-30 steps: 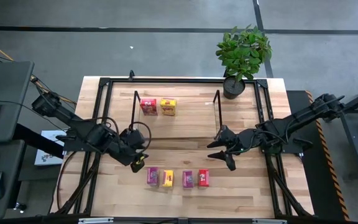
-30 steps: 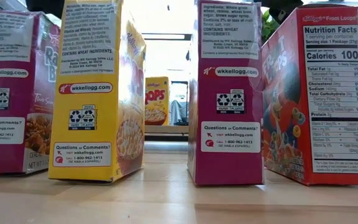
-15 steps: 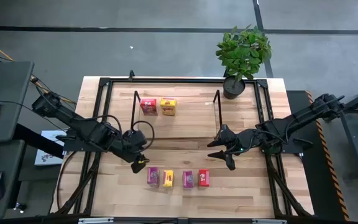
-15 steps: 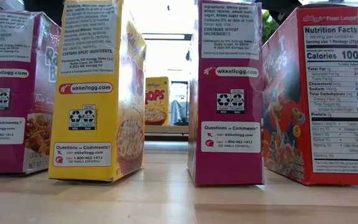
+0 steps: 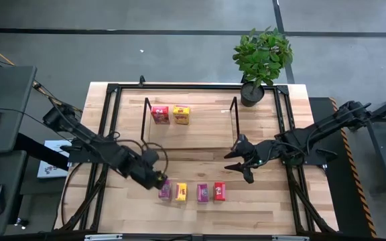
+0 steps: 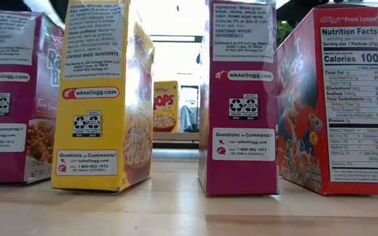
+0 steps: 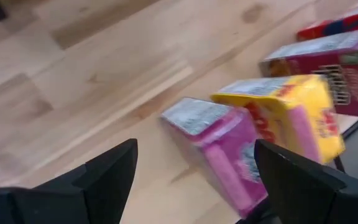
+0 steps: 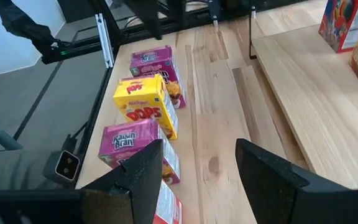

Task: Stack cereal on shelf
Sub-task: Put the purple cereal box on the shelf

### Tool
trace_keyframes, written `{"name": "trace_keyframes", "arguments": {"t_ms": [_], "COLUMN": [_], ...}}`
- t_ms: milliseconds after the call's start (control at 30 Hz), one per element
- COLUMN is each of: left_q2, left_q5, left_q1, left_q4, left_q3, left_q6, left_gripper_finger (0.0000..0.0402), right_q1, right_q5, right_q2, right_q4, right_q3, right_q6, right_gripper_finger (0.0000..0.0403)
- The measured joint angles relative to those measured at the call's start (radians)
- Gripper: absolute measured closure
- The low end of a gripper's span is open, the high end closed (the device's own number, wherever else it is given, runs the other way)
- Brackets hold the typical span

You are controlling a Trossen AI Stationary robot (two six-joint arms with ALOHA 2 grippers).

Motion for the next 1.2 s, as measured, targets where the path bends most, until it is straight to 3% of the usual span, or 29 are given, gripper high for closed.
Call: {"name": "trace_keyframes", "arguments": {"t_ms": [200, 400, 867, 1200], "left_q2": [0.104, 0.213, 0.273, 0.274], "left_q5": [-0.086, -0.065, -0.155, -0.148], "left_q1": [-0.038, -0.072, -0.097, -0.114], "left_q4": [-0.078, -0.24, -0.208, -0.166], "left_q3": [0.182, 0.264, 0.274, 0.229], "left_q6": [-0.014, -0.132, -0.227, -0.273], "left_gripper_finger": [0.0088, 0.0088, 0.0088, 0.0088], "right_q1": [0.0, 0.0, 0.0, 0.0], "right_q5": [0.001, 0.004, 0.022, 0.023], "right_q2": [0.0, 0.0, 0.0, 0.0], "right_q4": [-0.002, 0.0, 0.0, 0.0], "right_q3": [-0.024, -0.024, -0.024, -0.024], "right_q6": [0.007, -0.003, -0.046, -0.073], "right_gripper_finger": [0.0208, 0.0208, 0.0208, 0.0208]}}
